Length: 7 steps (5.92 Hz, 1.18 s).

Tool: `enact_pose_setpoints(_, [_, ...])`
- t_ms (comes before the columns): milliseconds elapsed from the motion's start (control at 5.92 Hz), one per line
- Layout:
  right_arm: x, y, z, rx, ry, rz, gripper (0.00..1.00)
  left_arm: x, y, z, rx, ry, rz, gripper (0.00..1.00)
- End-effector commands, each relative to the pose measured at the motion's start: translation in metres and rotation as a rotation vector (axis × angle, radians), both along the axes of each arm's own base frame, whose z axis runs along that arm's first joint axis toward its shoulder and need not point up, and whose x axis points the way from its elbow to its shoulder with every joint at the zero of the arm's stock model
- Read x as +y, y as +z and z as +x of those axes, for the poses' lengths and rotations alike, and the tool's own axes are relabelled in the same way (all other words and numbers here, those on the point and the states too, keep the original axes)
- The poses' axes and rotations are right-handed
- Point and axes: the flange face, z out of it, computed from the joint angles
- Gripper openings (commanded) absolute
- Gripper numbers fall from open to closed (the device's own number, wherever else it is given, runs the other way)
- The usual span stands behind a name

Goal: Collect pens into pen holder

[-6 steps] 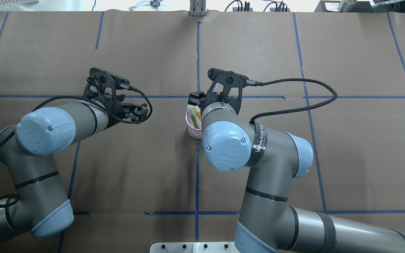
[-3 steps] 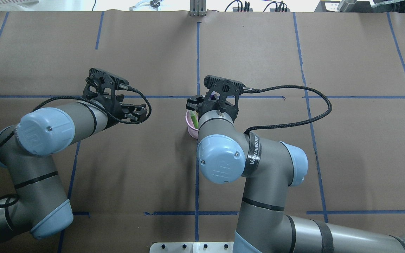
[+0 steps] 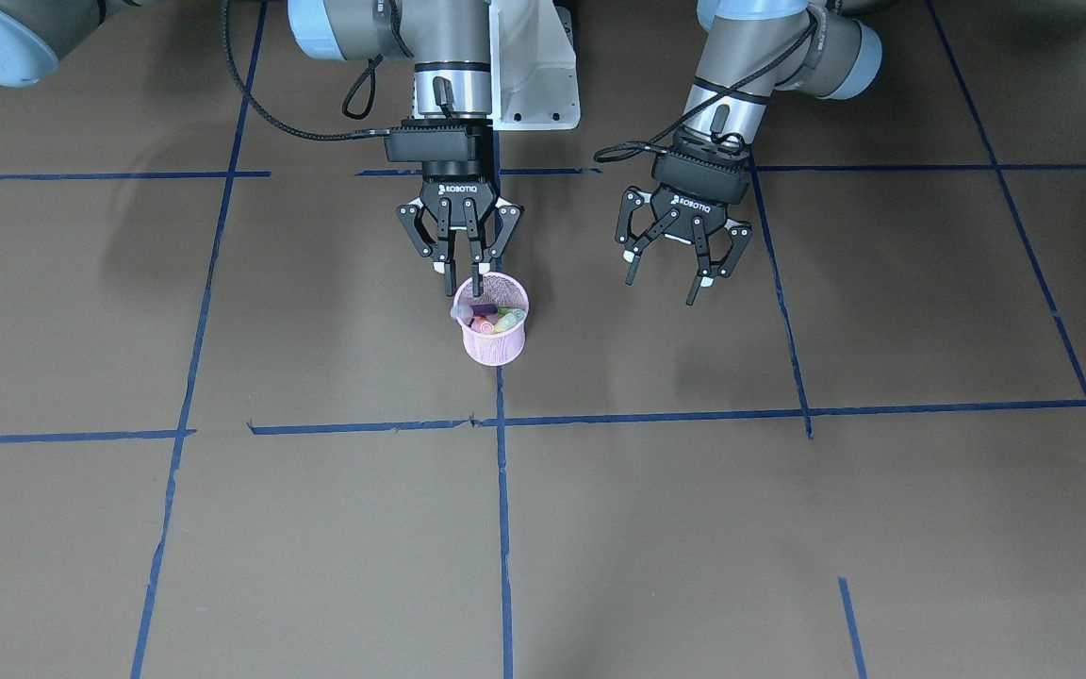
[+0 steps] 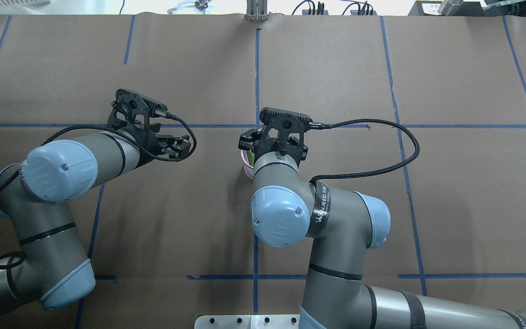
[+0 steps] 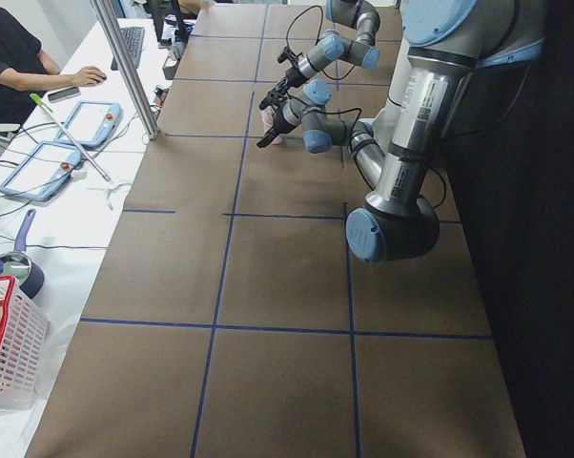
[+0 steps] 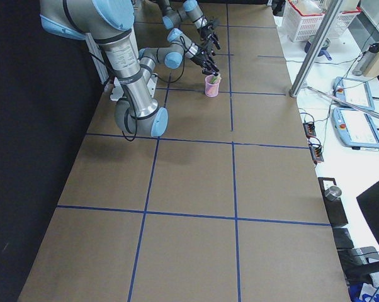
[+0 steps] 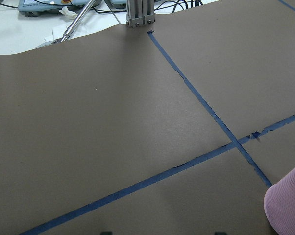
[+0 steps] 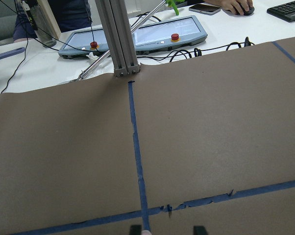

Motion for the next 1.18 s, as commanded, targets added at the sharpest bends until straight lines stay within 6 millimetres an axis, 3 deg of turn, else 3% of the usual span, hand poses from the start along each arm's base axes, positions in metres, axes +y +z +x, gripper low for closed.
enact_pose_setpoints(0, [0.005,-0.013,0.010,-0.036,-0.015,0.004,0.99,-0.003,0.002,-0.001,-0.005,-0.004,-0.002,0.76])
enact_pose_setpoints(169, [-0.003,-0.026,0.041,-0.105,-0.073,-0.038,0.99,-0.014,0.005,-0.011,-0.067,0.041,0.055,0.76])
enact_pose_setpoints(338, [-0.022,-0.013,0.086,-0.151,-0.165,-0.131,1.00,-0.038,0.041,-0.037,-0.121,0.115,0.003,0.76])
enact_pose_setpoints(676, [-0.086,0.043,0.171,-0.102,-0.369,-0.256,1.00,-0.091,0.116,-0.108,-0.142,0.258,-0.155,0.93])
enact_pose_setpoints(844, [-0.111,0.080,0.212,-0.043,-0.437,-0.276,1.00,-0.112,0.155,-0.156,-0.158,0.315,-0.188,0.98])
enact_pose_setpoints(1013, [-0.131,0.115,0.258,-0.003,-0.514,-0.285,1.00,-0.137,0.180,-0.217,-0.148,0.330,-0.297,0.99])
